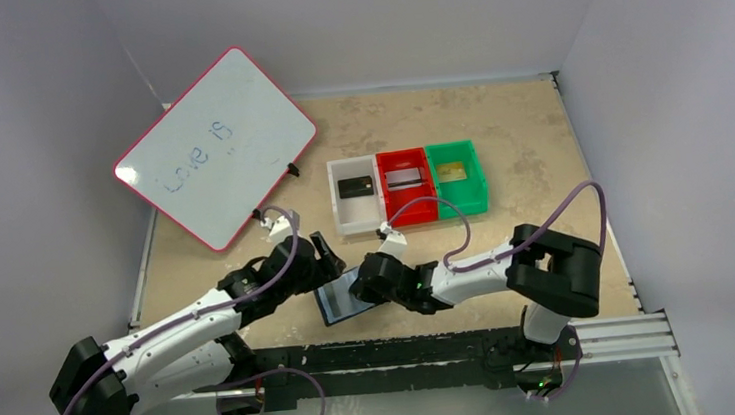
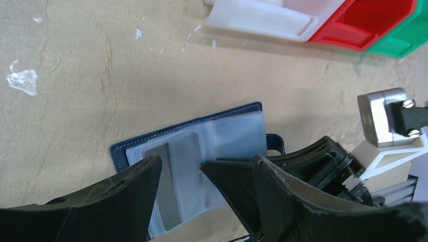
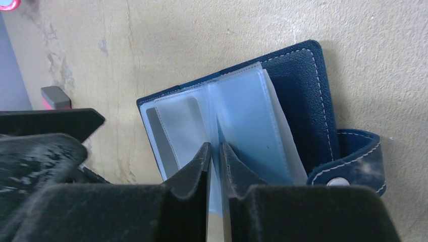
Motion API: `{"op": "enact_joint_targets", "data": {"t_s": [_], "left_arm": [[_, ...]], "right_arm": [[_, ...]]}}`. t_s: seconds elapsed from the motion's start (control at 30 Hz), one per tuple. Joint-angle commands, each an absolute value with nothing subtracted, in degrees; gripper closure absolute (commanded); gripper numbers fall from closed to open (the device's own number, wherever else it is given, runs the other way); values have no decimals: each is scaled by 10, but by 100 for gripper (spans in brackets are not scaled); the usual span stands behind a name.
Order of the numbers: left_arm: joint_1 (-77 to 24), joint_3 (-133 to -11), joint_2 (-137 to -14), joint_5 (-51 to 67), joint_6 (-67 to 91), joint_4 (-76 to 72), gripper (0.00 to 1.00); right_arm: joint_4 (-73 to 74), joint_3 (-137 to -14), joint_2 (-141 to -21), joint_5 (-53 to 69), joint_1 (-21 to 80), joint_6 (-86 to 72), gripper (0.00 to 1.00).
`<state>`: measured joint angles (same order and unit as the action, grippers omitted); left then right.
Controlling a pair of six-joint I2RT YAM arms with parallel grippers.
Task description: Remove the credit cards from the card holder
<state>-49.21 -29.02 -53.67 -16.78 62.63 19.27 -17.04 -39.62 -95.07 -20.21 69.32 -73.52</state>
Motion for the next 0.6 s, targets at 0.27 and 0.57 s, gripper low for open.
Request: {"op": "enact_joint_targets", "data": {"t_s": [0.27,0.57], "left_arm": [[-495,-226,-554,-100,677,51,34],[-503,-219,-588,-158,683,69,34]], "right_arm": [[-192,-350,-971,-185,681,-758,88],[-202,-347,-976,-180,679,-758,87]]}}
